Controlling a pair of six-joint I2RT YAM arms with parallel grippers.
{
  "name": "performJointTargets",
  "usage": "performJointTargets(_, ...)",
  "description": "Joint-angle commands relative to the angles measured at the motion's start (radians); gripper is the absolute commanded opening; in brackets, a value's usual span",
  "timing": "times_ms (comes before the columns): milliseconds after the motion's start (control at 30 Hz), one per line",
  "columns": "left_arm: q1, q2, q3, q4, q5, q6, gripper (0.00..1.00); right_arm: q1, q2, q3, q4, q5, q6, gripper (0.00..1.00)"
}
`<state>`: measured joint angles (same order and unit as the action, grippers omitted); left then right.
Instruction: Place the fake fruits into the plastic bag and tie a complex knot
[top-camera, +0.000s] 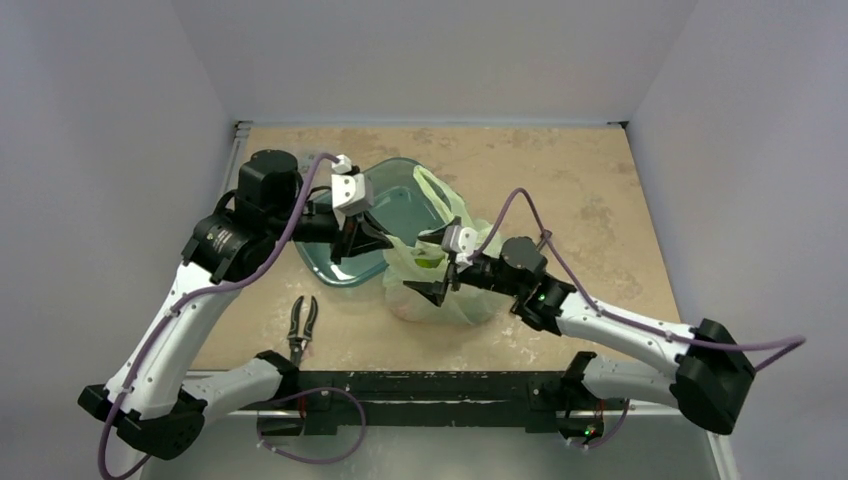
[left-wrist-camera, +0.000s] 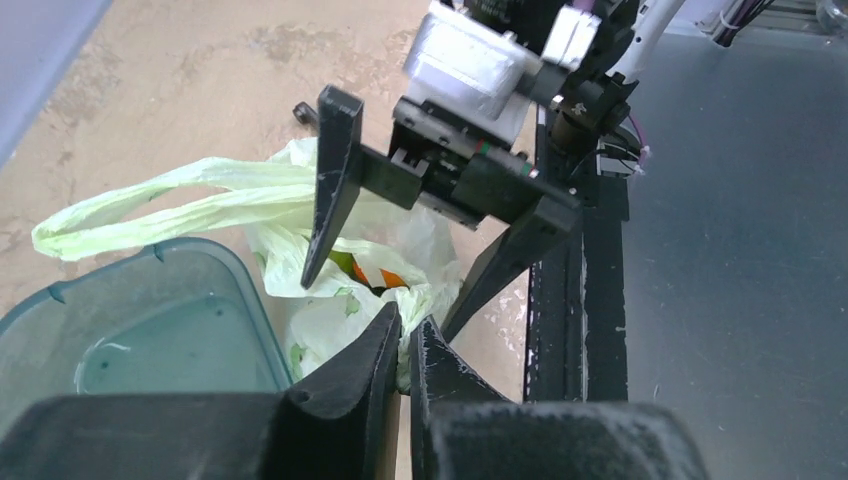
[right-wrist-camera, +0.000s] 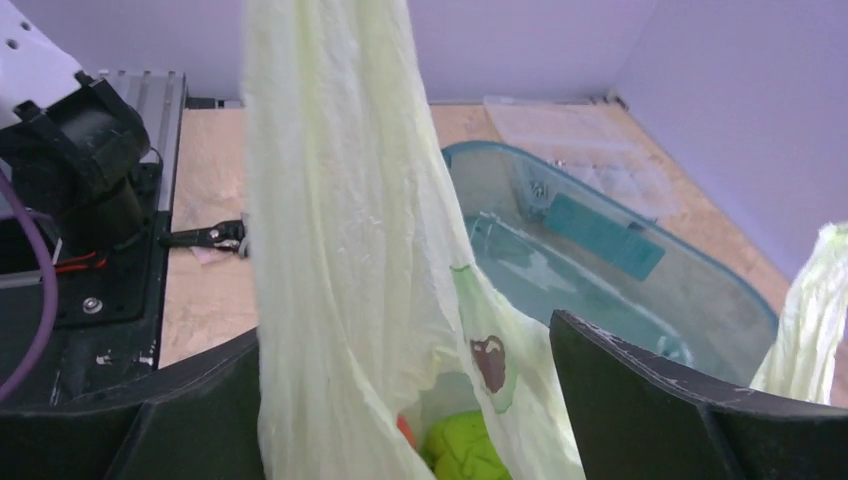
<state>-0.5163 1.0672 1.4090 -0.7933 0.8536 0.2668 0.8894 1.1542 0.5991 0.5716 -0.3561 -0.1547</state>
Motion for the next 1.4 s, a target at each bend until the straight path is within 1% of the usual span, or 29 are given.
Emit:
performJointTargets(0,0.008,-0.010,-0.010,0.045,0.022,0.064,0.07,-0.006,-0.125,0.057,-0.325,-0.070,-0.112,0.97)
performJointTargets(67,0.007,-0.006,-0.016,0.032,0.031,0.096,0.07,-0.010,-0.180,0.085,-0.424,-0.096,-0.154,0.99)
performJointTargets(233,0.007,0.009,-0.009,-0.036,0.072,0.237,0.07,-0.022,-0.285,0.199,-0.626,-0.166,-0.231,0.99)
performJointTargets(333,0.007,0.028,0.019,-0.076,0.111,0.302,0.07,-0.024,-0.252,0.224,-0.634,-0.191,-0.273,0.99)
performJointTargets(500,0.006,0.070,0.052,-0.097,0.170,0.350,0.07,-0.024,-0.117,0.228,-0.552,-0.257,-0.339,0.99)
performJointTargets(567,0.006,0.087,0.065,-0.099,0.177,0.370,0.06,-0.024,-0.065,0.236,-0.535,-0.290,-0.370,0.91)
performJointTargets(600,0.006,0.097,0.071,-0.099,0.183,0.382,0.06,-0.025,-0.042,0.231,-0.514,-0.298,-0.376,0.85)
performJointTargets(667,0.006,0.116,0.089,-0.106,0.188,0.396,0.06,-0.028,-0.006,0.225,-0.457,-0.301,-0.375,0.65)
performJointTargets(700,0.006,0.123,0.094,-0.108,0.187,0.396,0.08,-0.033,0.010,0.226,-0.440,-0.305,-0.374,0.48)
performJointTargets(733,0.006,0.129,0.097,-0.104,0.183,0.369,0.16,-0.041,0.021,0.227,-0.425,-0.308,-0.366,0.27)
performJointTargets(767,0.008,0.129,0.093,-0.077,0.168,0.313,0.29,-0.051,0.028,0.225,-0.401,-0.304,-0.346,0.06)
performJointTargets(800,0.019,0.123,0.082,-0.045,0.148,0.238,0.43,-0.066,0.036,0.221,-0.382,-0.300,-0.323,0.00)
performJointTargets(833,0.041,0.105,0.047,0.028,0.131,0.121,0.53,-0.079,0.040,0.220,-0.365,-0.299,-0.300,0.00)
performJointTargets(867,0.083,0.071,-0.021,0.132,0.112,-0.025,0.62,-0.092,0.044,0.219,-0.357,-0.298,-0.277,0.00)
performJointTargets(900,0.139,0.008,-0.129,0.275,0.079,-0.178,0.71,-0.107,0.047,0.217,-0.348,-0.296,-0.248,0.00)
performJointTargets(933,0.196,-0.093,-0.239,0.410,0.022,-0.315,0.81,-0.122,0.051,0.217,-0.336,-0.292,-0.217,0.00)
performJointTargets(967,0.242,-0.174,-0.357,0.500,-0.044,-0.397,0.91,-0.139,0.055,0.215,-0.329,-0.288,-0.182,0.00)
performJointTargets(1000,0.264,-0.251,-0.440,0.519,-0.135,-0.417,0.98,-0.153,0.057,0.213,-0.314,-0.282,-0.146,0.00)
performJointTargets(1033,0.271,-0.302,-0.494,0.495,-0.209,-0.399,1.00,-0.165,0.059,0.207,-0.298,-0.273,-0.102,0.00)
performJointTargets(1100,0.270,-0.352,-0.578,0.443,-0.202,-0.347,1.00,-0.178,0.066,0.205,-0.277,-0.248,-0.021,0.00)
performJointTargets(1133,0.269,-0.363,-0.629,0.466,-0.188,-0.346,1.00,-0.182,0.069,0.201,-0.263,-0.240,0.023,0.00)
performJointTargets(1200,0.251,-0.345,-0.700,0.566,-0.187,-0.359,1.00,-0.184,0.071,0.191,-0.243,-0.227,0.088,0.00)
performJointTargets(1233,0.225,-0.316,-0.711,0.617,-0.211,-0.350,1.00,-0.184,0.074,0.184,-0.228,-0.212,0.125,0.00)
performJointTargets(1267,0.174,-0.286,-0.713,0.667,-0.253,-0.339,1.00,-0.183,0.077,0.183,-0.221,-0.200,0.167,0.00)
performJointTargets(1300,0.151,-0.256,-0.713,0.718,-0.279,-0.333,1.00,-0.183,0.080,0.182,-0.217,-0.180,0.192,0.00)
performJointTargets(1367,0.089,-0.187,-0.700,0.824,-0.297,-0.333,1.00,-0.182,0.083,0.176,-0.197,-0.151,0.253,0.00)
